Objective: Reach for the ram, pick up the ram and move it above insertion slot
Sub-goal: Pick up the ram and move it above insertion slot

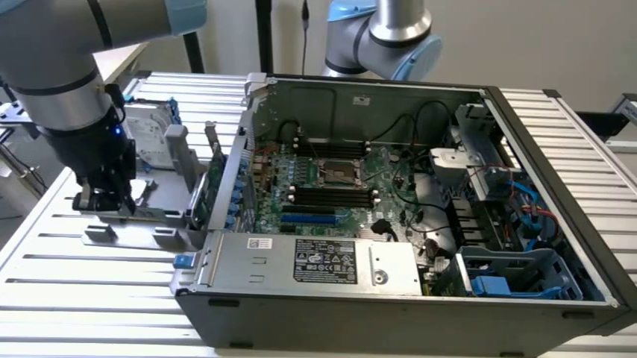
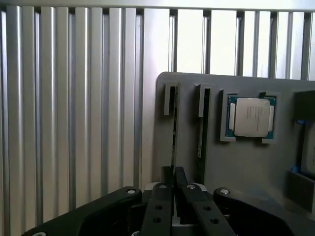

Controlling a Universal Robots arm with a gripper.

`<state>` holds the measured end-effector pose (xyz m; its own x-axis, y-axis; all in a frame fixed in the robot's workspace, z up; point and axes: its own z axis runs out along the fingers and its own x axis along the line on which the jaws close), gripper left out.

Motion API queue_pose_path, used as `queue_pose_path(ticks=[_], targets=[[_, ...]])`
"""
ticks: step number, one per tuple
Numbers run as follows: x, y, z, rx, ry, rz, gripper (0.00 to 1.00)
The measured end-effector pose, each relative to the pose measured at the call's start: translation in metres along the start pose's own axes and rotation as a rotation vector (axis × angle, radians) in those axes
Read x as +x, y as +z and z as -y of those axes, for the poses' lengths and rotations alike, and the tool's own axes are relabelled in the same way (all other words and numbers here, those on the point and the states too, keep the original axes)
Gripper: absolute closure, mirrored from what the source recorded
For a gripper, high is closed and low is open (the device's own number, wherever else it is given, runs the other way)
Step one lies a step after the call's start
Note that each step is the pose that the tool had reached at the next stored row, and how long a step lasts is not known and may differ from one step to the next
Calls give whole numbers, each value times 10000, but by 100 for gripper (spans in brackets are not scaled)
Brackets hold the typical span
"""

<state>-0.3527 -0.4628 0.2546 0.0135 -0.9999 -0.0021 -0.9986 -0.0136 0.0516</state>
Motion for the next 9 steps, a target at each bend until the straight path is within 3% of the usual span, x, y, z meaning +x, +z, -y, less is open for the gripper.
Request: queue_pose_path(ticks=[9], targets=[[2,-417,152,-11,-154,14,86]])
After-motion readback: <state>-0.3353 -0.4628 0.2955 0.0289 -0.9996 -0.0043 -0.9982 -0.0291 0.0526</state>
